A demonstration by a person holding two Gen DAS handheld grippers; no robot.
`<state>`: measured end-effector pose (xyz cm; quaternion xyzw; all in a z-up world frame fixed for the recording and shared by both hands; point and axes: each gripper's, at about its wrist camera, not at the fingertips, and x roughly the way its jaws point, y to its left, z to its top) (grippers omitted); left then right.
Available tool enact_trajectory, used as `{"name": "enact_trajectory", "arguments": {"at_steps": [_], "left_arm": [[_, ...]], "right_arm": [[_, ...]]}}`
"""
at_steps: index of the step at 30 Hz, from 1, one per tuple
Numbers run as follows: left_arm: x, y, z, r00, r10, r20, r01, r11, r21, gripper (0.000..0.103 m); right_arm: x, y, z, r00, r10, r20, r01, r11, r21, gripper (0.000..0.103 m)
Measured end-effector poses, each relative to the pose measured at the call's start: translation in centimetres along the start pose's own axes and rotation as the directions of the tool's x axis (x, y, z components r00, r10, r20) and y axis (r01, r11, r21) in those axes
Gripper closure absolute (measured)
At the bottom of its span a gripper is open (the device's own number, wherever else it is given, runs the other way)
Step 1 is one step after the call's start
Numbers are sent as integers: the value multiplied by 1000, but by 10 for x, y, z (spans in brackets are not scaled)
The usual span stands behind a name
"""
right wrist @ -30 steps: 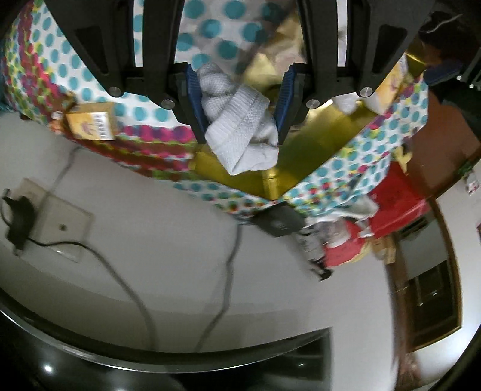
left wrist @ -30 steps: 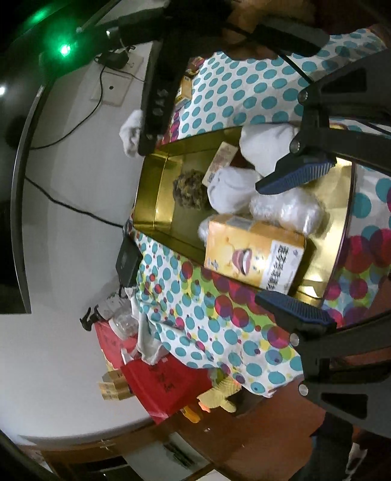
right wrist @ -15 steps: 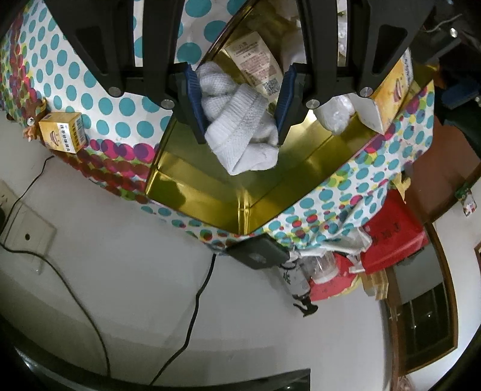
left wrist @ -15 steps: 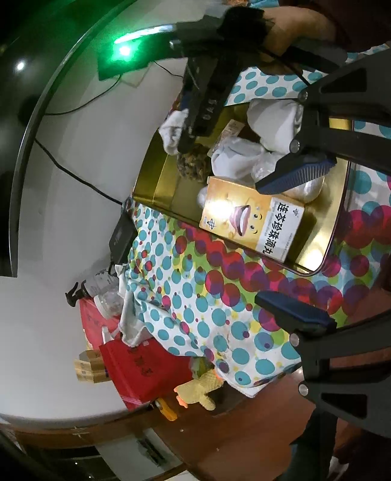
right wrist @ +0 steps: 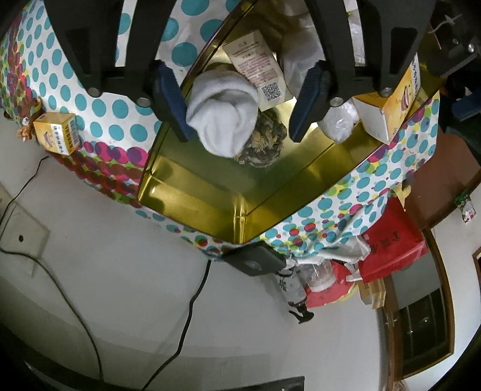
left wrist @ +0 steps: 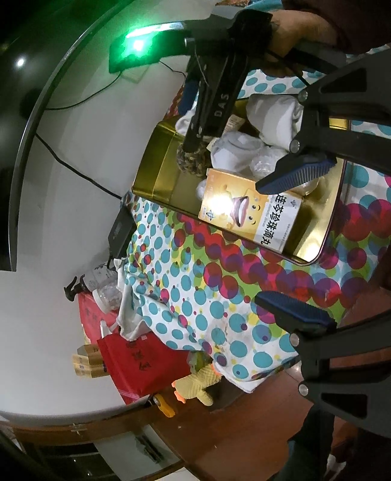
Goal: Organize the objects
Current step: 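Carry the white sock into the gold tray and open the right gripper, then move both grippers back toward the yellow box on the bedspread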
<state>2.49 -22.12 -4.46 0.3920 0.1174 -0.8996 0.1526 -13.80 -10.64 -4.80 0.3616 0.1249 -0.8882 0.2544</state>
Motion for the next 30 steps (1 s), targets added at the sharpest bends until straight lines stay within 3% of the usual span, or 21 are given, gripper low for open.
{"name": "enact_trajectory", "arguments": {"at_steps": [16,22,30], "left_arm": [[-13,-26,-1,1000,18,17,-19,998,52,35],[-16,-50,-3,1000,1,25,-3,995,102,35],[-11,-89,-3,998,-61,9,59,984,167,35]], "right_arm": [[-33,-25,-11,988,-33,154,24,998,61,19],[-47,-69,-29,980,-109,166,89,989,122,19],[-51,-156,-66,962,-254,97,223,941,254,19]]}}
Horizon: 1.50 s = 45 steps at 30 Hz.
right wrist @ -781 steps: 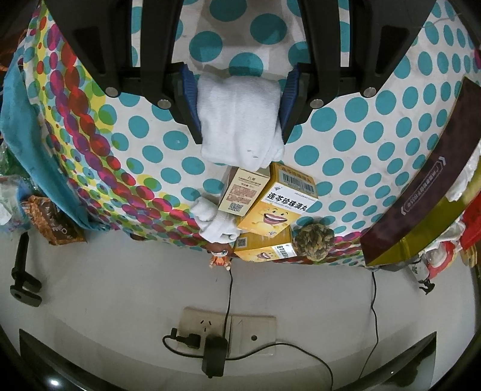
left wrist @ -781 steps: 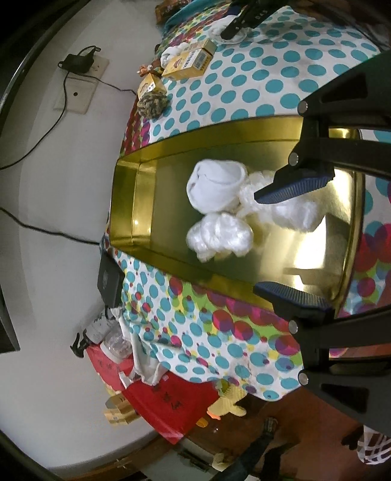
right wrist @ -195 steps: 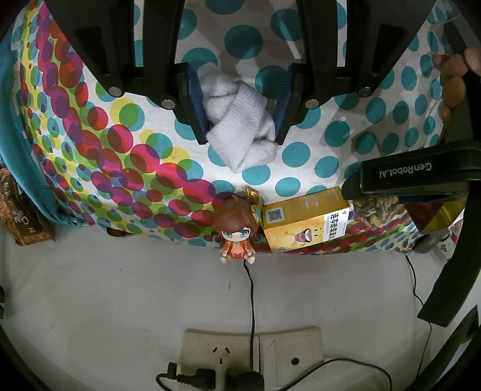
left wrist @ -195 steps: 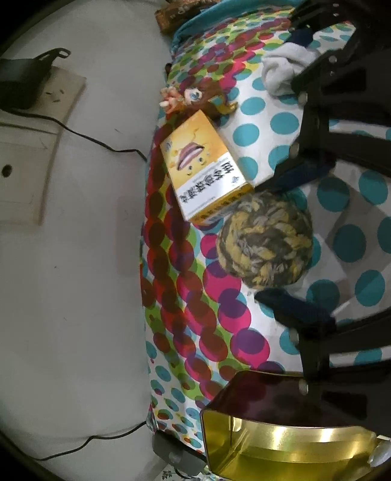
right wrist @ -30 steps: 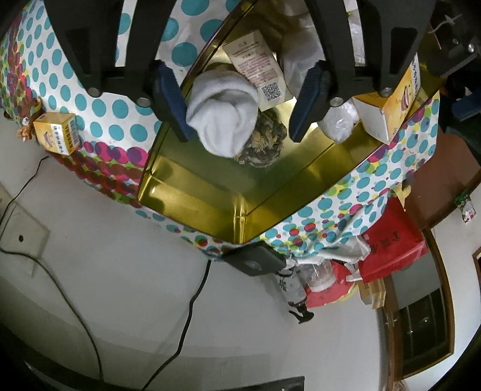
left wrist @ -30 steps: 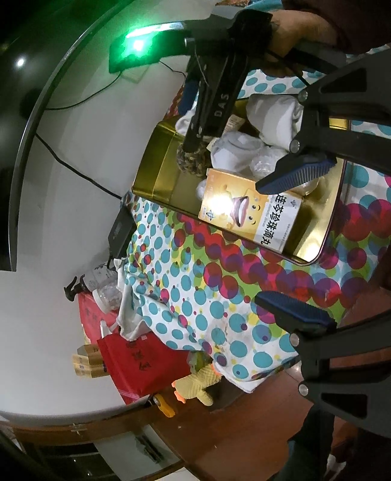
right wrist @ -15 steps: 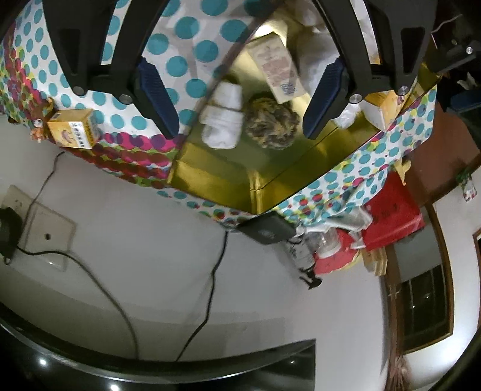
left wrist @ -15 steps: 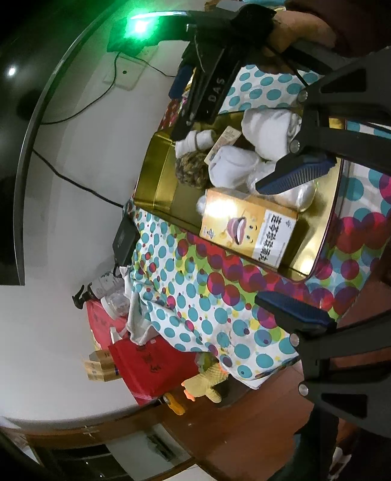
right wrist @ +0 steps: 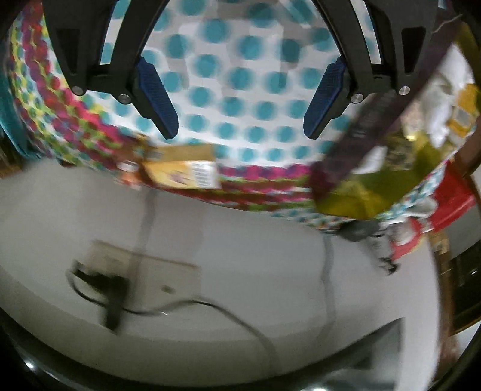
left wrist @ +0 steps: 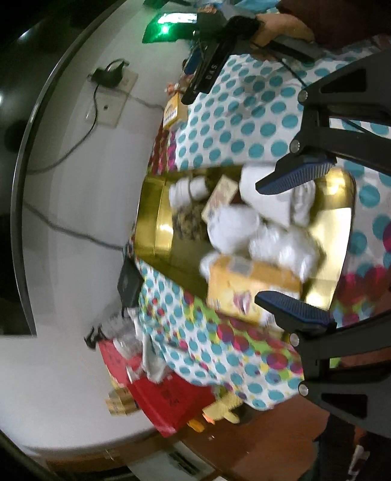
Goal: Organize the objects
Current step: 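Move both grippers back toward the yellow box on the bedspread, then grasp the doll figurine with the right gripper while the left grasps the yellow medicine box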
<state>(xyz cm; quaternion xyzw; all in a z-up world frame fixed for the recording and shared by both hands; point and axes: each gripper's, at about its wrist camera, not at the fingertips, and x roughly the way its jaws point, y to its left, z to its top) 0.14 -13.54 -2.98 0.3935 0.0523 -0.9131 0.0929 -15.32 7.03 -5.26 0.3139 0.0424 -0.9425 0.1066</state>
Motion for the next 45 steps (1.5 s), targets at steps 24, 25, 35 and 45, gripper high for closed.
{"name": "enact_trajectory", "arguments": {"at_steps": [24,25,35,45], "left_arm": [[38,-103,15,994,-87,-59,98,973,209,35],[40,-106,18,994,-93,-61,104,972,209,35],[56,-134,61,994,-105,-25,107,956,272,35],[112,-174,100,968,-178,-175,228,915,333,34]], "right_arm": [[83,-102,19,976,-153,-154,171,979,109,44],[87,-103,20,975,-148,-165,168,978,119,44],[110,-97,21,959,-132,-252,168,978,127,62],[74,-84,2,974,-105,-202,144,971,189,63]]}}
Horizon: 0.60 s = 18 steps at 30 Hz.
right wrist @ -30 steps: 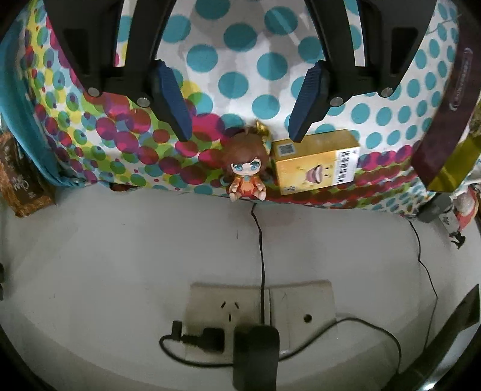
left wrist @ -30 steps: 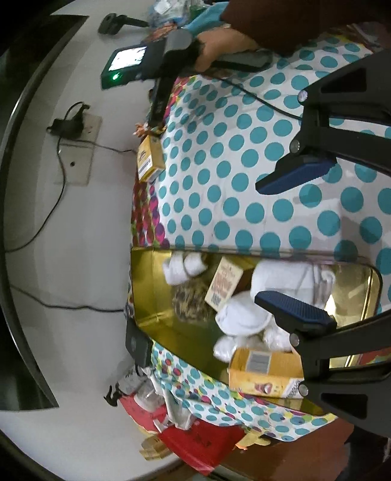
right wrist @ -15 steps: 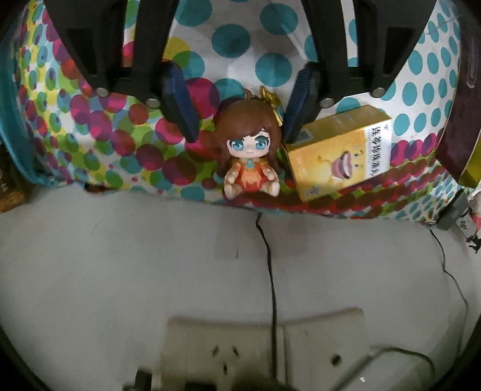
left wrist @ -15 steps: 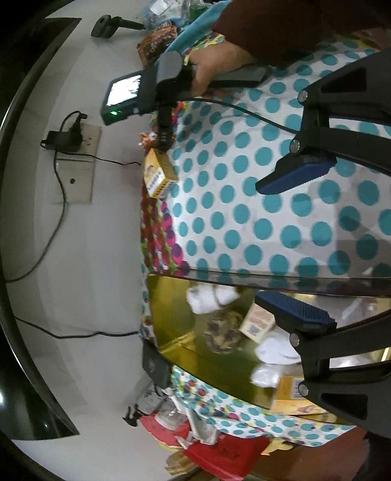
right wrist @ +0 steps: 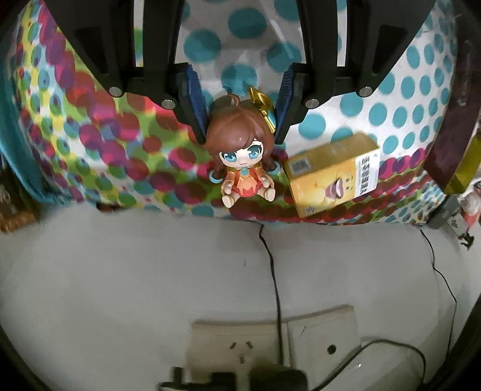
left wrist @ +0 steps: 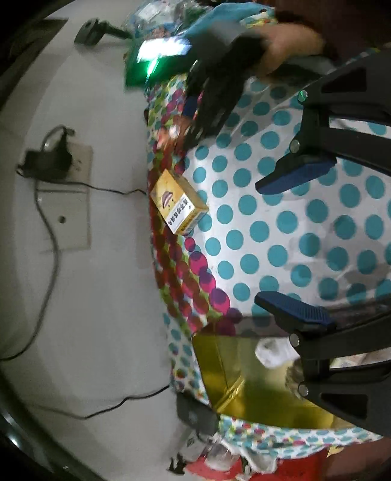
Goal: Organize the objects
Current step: 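Grasp the doll figurine with the right gripper while the left grasps the yellow medicine box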
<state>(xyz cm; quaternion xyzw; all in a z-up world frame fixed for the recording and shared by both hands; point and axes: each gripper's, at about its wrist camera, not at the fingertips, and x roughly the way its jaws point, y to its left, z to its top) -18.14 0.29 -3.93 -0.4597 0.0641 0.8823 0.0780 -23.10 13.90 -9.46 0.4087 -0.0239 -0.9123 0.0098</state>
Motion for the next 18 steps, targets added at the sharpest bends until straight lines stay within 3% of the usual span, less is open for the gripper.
{"name": "enact_trajectory", "arguments": {"at_steps": [6,8,12,15,18], "left_arm": [[36,1,34,999,-49,-16,50,999,17,34],[48,-1,47,994,-112,-22,112,993,45,34],[73,-9,64,962,-262,-69,269,958,104,34],[80,-16,73,979,-198,-57,205,963,176,34],[91,-17,84,965,-234,-119,254,944,210,34]], "right_arm": [[-13,7,-12,1000,-12,0,12,1000,8,63],[-9,15,-11,999,-39,-19,39,999,-6,63],[-9,21,-12,998,-59,-29,58,998,-23,63],[-13,20,-13,998,-63,-28,63,998,-21,63],[-12,22,-13,998,-50,-36,50,999,-8,63]]}}
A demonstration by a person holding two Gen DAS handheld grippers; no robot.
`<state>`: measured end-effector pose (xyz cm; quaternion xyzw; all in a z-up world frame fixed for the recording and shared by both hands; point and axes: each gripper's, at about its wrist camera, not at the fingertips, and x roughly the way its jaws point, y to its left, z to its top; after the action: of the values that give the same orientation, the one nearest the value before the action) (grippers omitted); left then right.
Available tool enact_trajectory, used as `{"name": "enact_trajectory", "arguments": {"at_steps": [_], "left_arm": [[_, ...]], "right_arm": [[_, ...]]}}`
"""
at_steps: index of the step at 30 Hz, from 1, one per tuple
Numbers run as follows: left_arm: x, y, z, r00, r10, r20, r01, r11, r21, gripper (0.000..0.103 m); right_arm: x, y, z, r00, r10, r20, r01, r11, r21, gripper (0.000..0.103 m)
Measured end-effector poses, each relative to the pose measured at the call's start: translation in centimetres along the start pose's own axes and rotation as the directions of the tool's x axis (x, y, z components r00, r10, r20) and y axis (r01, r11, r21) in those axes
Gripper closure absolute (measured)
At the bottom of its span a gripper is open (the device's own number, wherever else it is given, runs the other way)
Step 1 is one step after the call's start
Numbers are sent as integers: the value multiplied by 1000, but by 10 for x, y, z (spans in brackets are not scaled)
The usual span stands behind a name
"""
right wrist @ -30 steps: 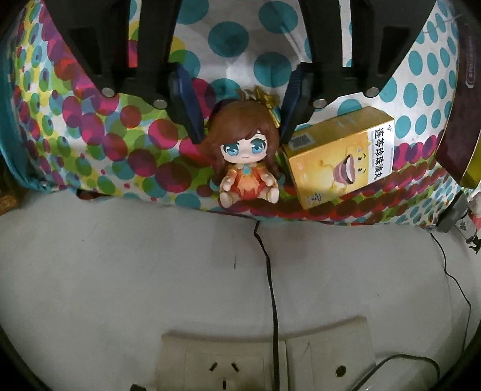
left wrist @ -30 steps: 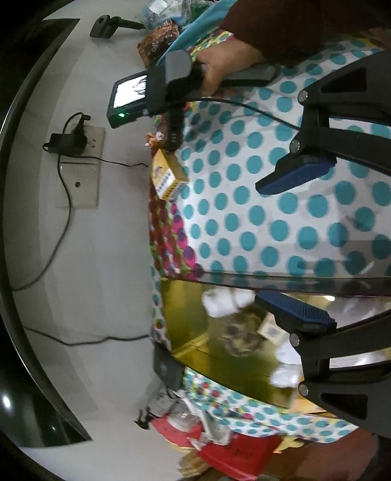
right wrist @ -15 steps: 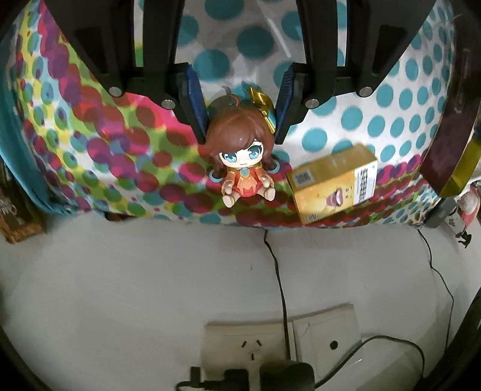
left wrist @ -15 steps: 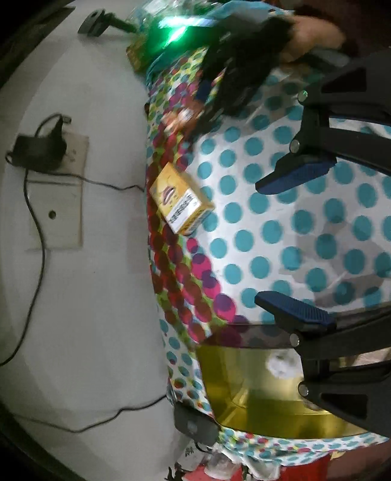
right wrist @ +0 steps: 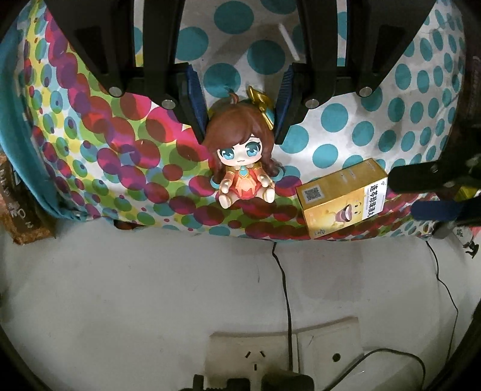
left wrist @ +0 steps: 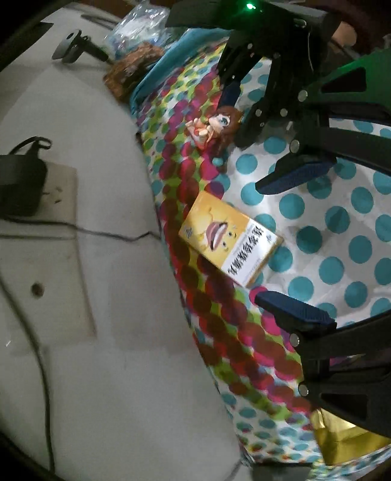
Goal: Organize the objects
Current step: 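Grasp the doll figurine with the right gripper while the left grasps the yellow medicine box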
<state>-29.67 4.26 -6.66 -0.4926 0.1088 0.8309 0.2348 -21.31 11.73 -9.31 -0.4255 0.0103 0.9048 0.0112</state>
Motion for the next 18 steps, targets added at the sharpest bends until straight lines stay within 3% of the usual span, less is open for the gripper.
{"name": "enact_trajectory", "arguments": {"at_steps": [6,11,18], "left_arm": [[16,-11,17,997,16,-76,-2,984,179,34],[34,-14,28,992,26,-126,2,977,215,32],[50,-9,31,987,101,-128,-68,968,243,27]], "right_arm": [[-4,4,-1,1000,5,-4,-5,1000,4,63],[-5,14,-1,1000,6,-11,-6,1000,6,64],[-9,31,-2,1000,3,-11,-3,1000,-2,64]]}}
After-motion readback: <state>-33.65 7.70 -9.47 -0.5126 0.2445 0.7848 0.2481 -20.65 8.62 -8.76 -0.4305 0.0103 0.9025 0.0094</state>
